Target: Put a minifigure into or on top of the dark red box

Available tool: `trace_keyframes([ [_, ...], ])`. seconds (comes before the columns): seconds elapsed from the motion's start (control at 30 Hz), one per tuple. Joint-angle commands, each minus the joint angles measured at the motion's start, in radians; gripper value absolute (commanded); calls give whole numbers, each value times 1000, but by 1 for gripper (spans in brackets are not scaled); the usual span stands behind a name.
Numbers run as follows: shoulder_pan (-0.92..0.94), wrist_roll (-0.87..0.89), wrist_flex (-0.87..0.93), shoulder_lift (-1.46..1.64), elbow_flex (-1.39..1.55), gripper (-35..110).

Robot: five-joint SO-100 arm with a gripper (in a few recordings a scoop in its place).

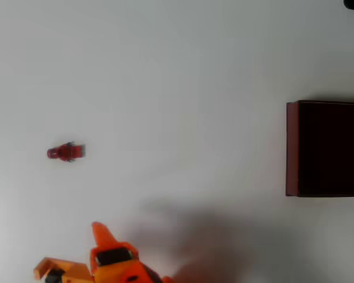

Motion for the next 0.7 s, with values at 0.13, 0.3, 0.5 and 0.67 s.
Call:
trace_keyframes([
  [0.13,40,-49,-54,-97,-97,20],
  [0.3,77,-112,-77,-331,-195,22],
  [0.5,100,-124,-141,-456,-247,24],
  [0.67,104,-98,-141,-586,-342,24],
])
